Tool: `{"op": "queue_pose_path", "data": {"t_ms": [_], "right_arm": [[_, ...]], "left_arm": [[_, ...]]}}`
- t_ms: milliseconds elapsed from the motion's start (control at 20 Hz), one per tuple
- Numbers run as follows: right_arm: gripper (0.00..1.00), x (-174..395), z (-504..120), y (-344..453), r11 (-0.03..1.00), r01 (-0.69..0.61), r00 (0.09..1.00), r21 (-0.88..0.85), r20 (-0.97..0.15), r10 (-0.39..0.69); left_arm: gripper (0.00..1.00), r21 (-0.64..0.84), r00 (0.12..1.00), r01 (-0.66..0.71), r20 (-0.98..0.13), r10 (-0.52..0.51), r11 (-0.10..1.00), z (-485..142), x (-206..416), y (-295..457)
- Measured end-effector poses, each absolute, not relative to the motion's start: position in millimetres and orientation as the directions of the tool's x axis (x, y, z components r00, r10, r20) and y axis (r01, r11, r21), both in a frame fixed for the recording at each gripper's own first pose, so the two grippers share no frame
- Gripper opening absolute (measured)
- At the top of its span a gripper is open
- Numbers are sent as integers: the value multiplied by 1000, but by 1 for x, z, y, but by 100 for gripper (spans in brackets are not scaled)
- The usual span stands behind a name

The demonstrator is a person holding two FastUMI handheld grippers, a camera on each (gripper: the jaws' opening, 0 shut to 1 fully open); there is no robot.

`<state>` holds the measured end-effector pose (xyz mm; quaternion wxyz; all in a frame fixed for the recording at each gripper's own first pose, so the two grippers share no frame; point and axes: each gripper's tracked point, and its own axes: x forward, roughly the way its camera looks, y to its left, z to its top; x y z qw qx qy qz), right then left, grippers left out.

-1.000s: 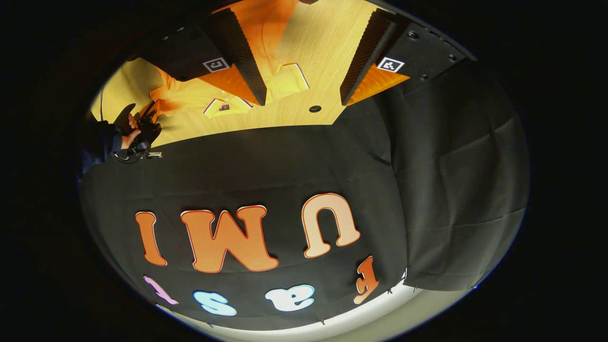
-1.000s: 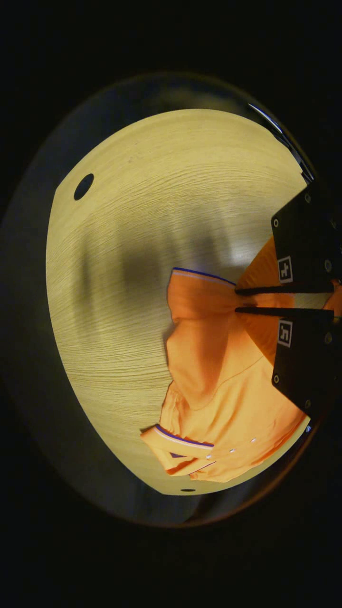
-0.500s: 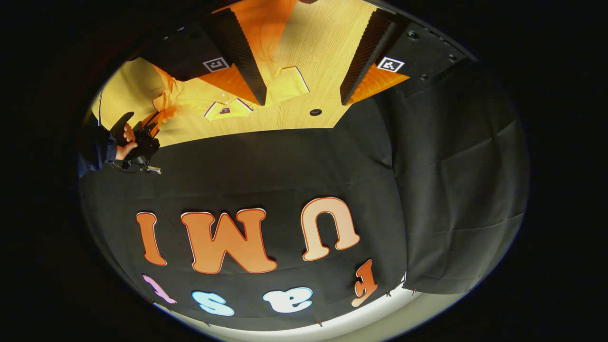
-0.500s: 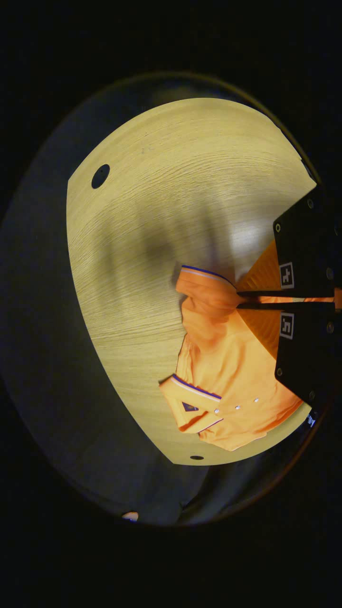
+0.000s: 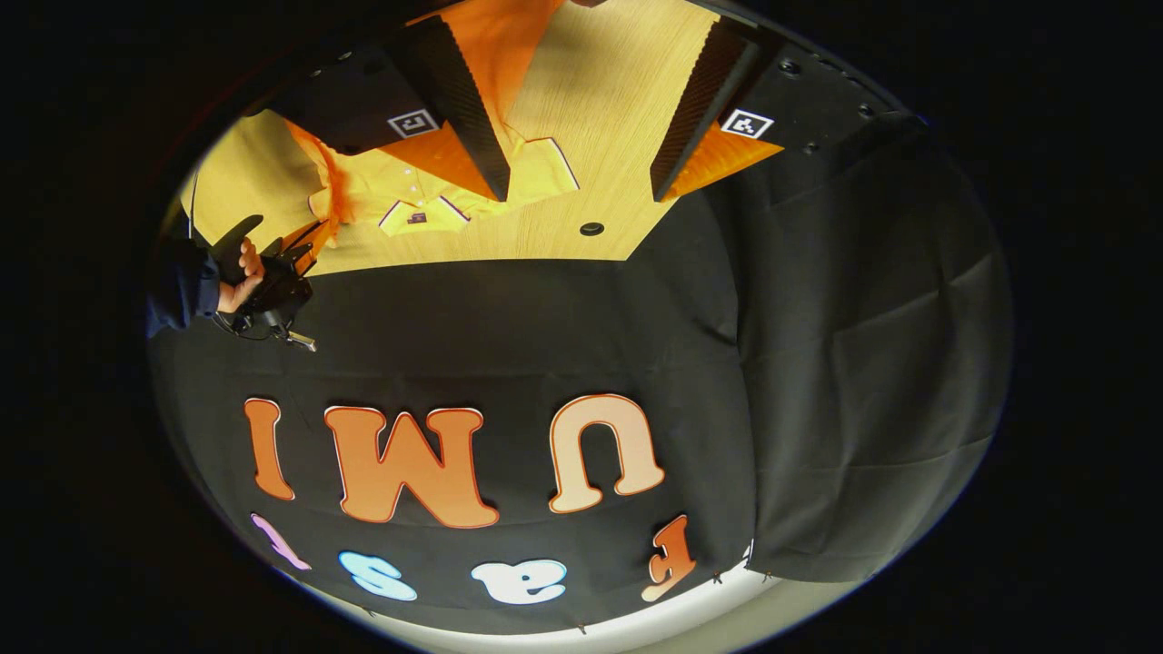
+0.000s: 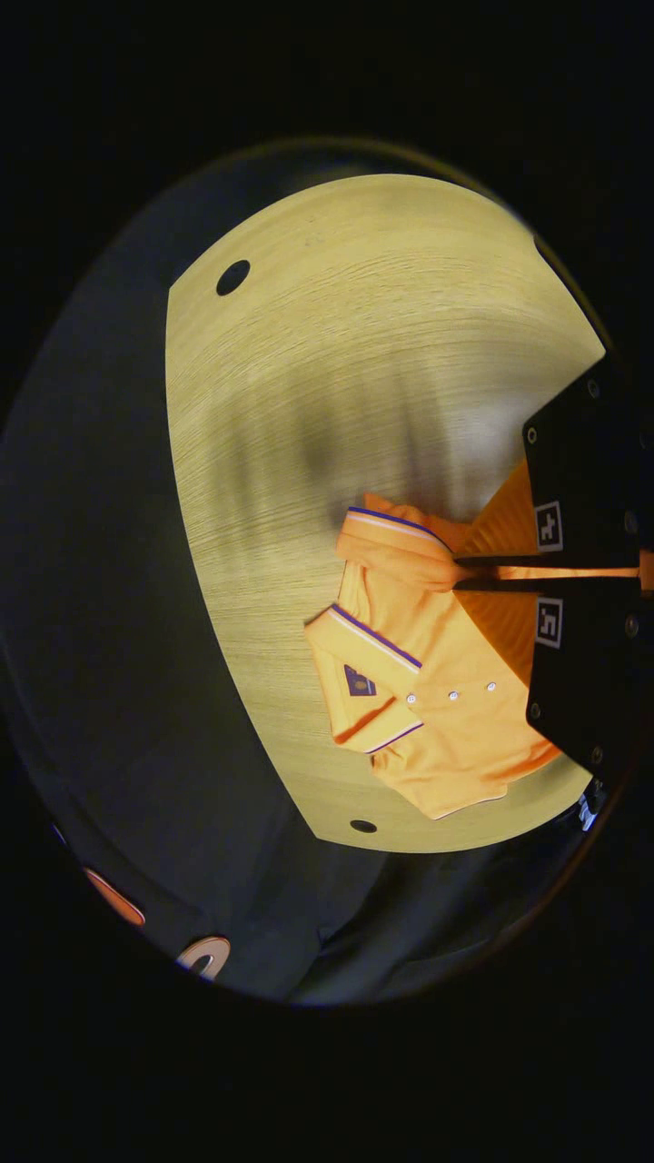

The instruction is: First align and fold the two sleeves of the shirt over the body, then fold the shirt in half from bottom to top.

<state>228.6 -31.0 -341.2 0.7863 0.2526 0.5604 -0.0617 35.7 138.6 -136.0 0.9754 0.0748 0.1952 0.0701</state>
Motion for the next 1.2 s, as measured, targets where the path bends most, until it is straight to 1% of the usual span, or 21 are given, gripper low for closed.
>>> {"op": "queue_pose_path", "data": {"t_ms": [100,150,300,350,450,500,550,600,650,700,750,800,850,900,950,1100,1200], "right_arm": [[4,231,-335,-12,851,373,370,369,-901,228],[10,233,-328,-2,844,358,381,400,-888,259],[19,242,-312,25,817,315,431,483,-839,330],[26,244,-305,32,813,296,450,502,-824,345],[34,242,-295,35,822,274,470,499,-815,338],[36,239,-290,32,835,267,478,481,-819,318],[46,237,-285,29,851,253,495,461,-817,296],[50,233,-279,26,867,240,513,437,-815,269],[58,229,-270,22,878,227,531,422,-809,252],[62,224,-259,21,882,219,551,417,-799,241],[80,219,-248,20,883,213,575,419,-784,233],[74,213,-239,16,883,218,597,415,-773,215],[70,206,-230,11,882,229,620,413,-760,194],[82,199,-223,6,879,250,640,406,-750,164],[85,190,-216,-1,874,272,660,402,-739,135],[88,158,-200,-22,849,359,711,387,-703,19],[88,126,-200,-34,828,429,708,360,-704,-60]], "left_arm": [[96,172,914,-104,-372,163,979,-139,34,145],[96,170,912,-103,-377,161,980,-142,34,149],[96,151,906,-102,-395,154,983,-151,35,161],[96,143,902,-102,-404,152,985,-155,38,165],[96,124,897,-96,-418,140,988,-160,47,170],[96,115,892,-89,-433,131,989,-165,51,172],[96,104,883,-79,-454,118,991,-171,59,173],[96,91,872,-68,-479,103,994,-179,67,176],[96,75,861,-54,-501,84,996,-184,77,175],[96,62,849,-40,-525,66,997,-191,86,177],[96,43,834,-13,-550,34,999,-199,96,175],[96,25,822,10,-569,6,1000,-207,108,175],[97,8,804,31,-594,-21,999,-215,118,174],[97,-14,782,48,-621,-46,999,-225,128,173],[97,-39,756,64,-650,-74,997,-234,138,171],[98,-83,658,98,-743,-127,992,-267,161,168],[98,-87,601,125,-786,-145,988,-288,178,163]]}}
